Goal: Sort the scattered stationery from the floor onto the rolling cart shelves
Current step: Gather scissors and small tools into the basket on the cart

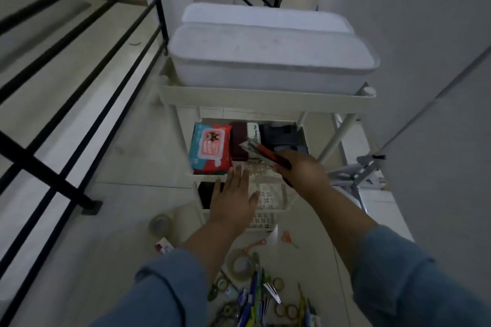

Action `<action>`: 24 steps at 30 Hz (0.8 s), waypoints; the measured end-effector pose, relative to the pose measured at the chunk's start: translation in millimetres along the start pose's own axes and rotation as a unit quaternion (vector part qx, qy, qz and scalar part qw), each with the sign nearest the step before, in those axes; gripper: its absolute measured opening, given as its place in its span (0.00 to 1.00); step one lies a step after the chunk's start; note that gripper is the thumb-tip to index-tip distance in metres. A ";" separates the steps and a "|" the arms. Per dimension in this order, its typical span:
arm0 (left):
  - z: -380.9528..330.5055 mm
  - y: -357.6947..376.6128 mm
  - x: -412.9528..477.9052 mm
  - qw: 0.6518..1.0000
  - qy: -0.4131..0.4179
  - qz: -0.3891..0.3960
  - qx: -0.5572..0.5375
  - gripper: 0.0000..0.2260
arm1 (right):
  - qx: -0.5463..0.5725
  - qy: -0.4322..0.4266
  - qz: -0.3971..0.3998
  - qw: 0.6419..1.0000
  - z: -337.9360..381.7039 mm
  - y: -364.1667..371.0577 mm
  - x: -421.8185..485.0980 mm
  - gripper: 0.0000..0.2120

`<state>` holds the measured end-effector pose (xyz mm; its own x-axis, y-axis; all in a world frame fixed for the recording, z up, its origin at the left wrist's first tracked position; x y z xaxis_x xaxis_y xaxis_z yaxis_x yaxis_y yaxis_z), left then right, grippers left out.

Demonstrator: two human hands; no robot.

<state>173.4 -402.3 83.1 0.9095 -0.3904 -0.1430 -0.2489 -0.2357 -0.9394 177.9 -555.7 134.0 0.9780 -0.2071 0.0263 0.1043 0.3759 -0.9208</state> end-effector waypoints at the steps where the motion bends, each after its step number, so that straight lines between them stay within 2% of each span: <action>1: 0.8 4.2 3.2 1.000 -0.001 -0.003 0.022 0.29 | -0.025 -0.021 0.015 0.999 1.3 2.3 10.6 0.13; 6: 8.1 21.2 13.8 0.997 -0.017 0.023 0.067 0.32 | -0.130 -0.102 0.067 0.984 3.8 23.5 46.0 0.16; 13: 11.2 37.5 11.7 0.995 -0.017 0.046 0.086 0.32 | -0.231 -0.133 0.122 0.956 -16.4 32.9 61.7 0.14; 19: 14.9 43.6 12.8 0.998 -0.009 0.020 0.060 0.32 | -0.202 -0.106 0.151 0.962 -22.4 50.7 61.5 0.14; 21: 15.0 44.5 13.1 0.997 -0.010 0.022 0.067 0.31 | -0.177 -0.079 0.149 0.970 -26.7 54.1 60.8 0.16; 24: 13.2 43.8 12.6 0.996 -0.012 0.021 0.089 0.30 | -0.186 -0.084 0.166 0.965 -30.5 55.4 56.4 0.17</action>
<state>178.4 -405.8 36.0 0.9078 -0.3741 -0.1893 -0.2265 -0.0577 -0.9723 233.3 -574.1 72.6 0.9650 0.0297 -0.2605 -0.2615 0.0402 -0.9644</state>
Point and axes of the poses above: each hand's wrist, its own x-axis towards the middle knuckle, its own y-axis out of the palm, z = x × y, the point moved 4 cm from there along x, towards the middle knuckle, and after that the axes turned 7 degrees about -z, right-handed, at the moved point
